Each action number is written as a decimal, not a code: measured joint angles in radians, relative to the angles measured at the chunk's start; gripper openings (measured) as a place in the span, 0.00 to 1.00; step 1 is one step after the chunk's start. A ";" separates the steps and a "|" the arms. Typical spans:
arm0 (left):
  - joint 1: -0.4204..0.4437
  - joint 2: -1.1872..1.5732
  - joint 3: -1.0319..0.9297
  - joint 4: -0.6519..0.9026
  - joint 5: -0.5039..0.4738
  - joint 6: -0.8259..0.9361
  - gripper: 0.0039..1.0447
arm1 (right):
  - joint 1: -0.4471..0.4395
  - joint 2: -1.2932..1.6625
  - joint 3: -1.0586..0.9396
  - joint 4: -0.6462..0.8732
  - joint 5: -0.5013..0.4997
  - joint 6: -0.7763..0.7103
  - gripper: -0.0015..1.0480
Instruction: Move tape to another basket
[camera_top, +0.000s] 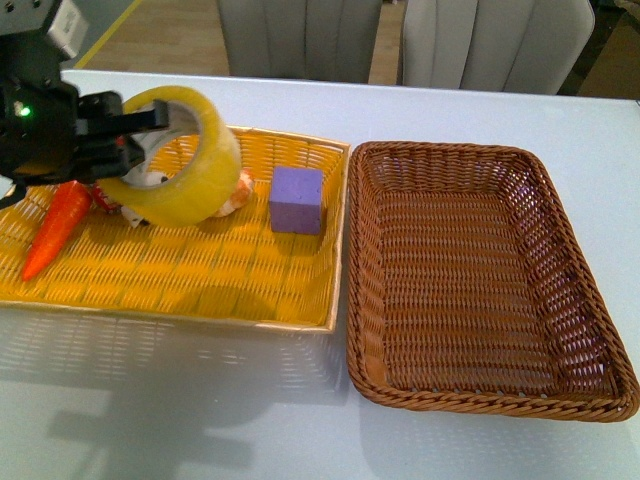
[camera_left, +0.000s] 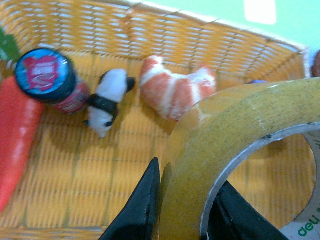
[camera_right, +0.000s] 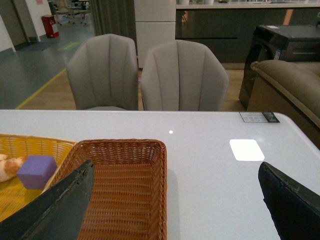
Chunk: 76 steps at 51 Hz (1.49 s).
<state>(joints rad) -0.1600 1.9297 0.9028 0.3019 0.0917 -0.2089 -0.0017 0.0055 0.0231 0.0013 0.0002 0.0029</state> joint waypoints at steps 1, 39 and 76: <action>-0.014 -0.002 0.011 -0.008 0.000 -0.003 0.15 | 0.000 0.000 0.000 0.000 0.000 0.000 0.91; -0.388 0.250 0.424 -0.203 -0.019 -0.079 0.15 | 0.000 0.000 0.000 0.000 0.000 0.000 0.91; -0.523 0.408 0.570 -0.283 -0.029 -0.097 0.22 | 0.000 0.000 0.000 0.000 0.000 0.000 0.91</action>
<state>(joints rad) -0.6827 2.3379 1.4731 0.0193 0.0631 -0.3058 -0.0017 0.0055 0.0231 0.0013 0.0002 0.0029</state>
